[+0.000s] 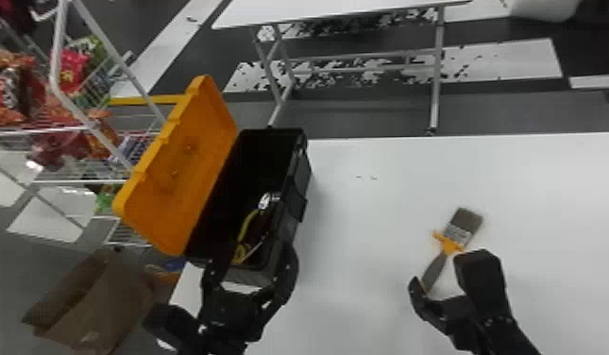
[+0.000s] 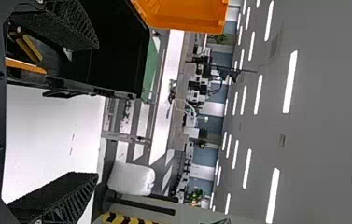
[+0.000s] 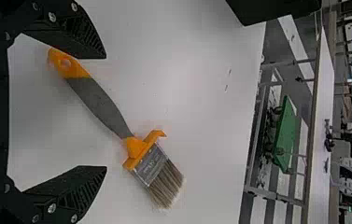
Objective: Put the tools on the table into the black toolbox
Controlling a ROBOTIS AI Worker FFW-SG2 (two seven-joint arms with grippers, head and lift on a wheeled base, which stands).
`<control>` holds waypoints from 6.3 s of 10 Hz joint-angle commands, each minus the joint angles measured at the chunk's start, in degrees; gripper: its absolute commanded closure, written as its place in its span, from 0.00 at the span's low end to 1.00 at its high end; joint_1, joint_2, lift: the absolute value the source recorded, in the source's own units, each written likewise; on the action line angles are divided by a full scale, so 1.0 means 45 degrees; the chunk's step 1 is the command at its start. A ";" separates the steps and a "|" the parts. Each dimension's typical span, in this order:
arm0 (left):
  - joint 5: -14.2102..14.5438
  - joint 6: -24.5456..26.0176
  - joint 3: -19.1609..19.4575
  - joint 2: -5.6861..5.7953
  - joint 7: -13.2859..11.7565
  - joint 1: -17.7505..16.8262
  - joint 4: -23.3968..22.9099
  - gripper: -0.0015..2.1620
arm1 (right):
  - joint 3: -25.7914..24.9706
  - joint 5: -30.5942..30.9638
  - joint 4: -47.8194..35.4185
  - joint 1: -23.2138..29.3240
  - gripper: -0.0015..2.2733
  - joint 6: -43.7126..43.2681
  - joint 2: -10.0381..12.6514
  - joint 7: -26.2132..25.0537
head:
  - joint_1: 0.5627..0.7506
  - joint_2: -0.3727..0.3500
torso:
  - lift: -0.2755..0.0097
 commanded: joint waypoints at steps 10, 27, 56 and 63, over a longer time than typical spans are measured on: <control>0.0014 0.0001 0.0001 0.0042 -0.0001 0.0026 0.0000 0.01 | -0.0095 -0.0012 0.0366 -0.0241 0.57 0.0291 0.0011 0.0176 | 0.70 1.00 | 0.70; 0.0014 0.0001 0.0001 0.0023 -0.0040 0.0065 0.0000 0.01 | -0.0173 0.0066 0.0248 -0.0123 0.56 0.0955 0.0011 0.0078 | 0.70 1.00 | 0.70; 0.3979 1.1017 0.1544 -0.0251 -0.3672 -0.1458 -0.4512 0.01 | -0.0388 0.0554 -0.2798 0.3685 0.97 -0.7170 0.0011 0.4707 | 0.70 1.00 | 0.70; 0.5620 1.3869 0.2227 -0.0251 -0.3653 -0.2728 -0.4903 0.01 | -0.0408 0.0535 -0.2466 0.3920 0.97 -0.7483 -0.0156 0.5234 | 0.70 1.00 | 0.70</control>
